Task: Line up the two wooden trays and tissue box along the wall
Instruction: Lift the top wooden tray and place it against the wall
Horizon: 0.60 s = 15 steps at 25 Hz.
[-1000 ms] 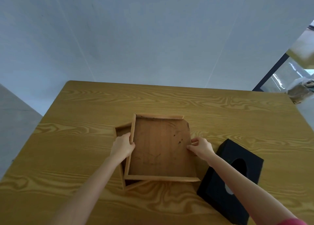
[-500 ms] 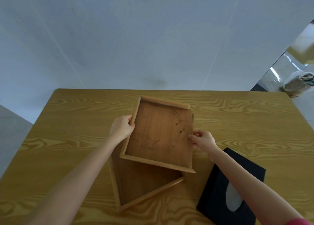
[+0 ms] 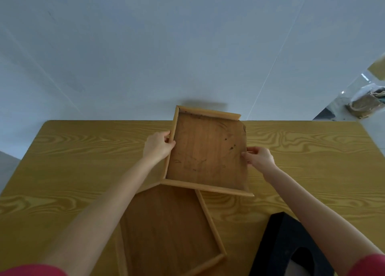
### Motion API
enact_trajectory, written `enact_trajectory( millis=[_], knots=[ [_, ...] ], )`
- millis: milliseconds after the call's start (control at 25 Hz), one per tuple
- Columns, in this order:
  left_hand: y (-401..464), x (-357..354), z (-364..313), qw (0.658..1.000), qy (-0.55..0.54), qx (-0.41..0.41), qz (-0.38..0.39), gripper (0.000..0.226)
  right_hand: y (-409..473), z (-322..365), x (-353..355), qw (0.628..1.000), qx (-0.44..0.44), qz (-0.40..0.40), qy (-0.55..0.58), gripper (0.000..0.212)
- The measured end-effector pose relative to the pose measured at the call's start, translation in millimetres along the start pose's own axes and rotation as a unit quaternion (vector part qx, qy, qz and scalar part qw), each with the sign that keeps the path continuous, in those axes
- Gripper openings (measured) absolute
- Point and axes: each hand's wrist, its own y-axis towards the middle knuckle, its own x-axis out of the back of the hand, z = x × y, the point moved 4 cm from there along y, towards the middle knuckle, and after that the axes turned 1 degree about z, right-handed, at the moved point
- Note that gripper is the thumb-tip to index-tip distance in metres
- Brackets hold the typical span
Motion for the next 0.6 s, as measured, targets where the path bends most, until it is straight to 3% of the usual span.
enact_trajectory(
  millis=[600],
  knots=[
    [25.8, -41.8, -13.4, 0.995, -0.097, 0.018, 0.0, 0.052, 40.7, -4.4, 14.3, 0.998, 0.001, -0.07, -0.007, 0.037]
  ],
)
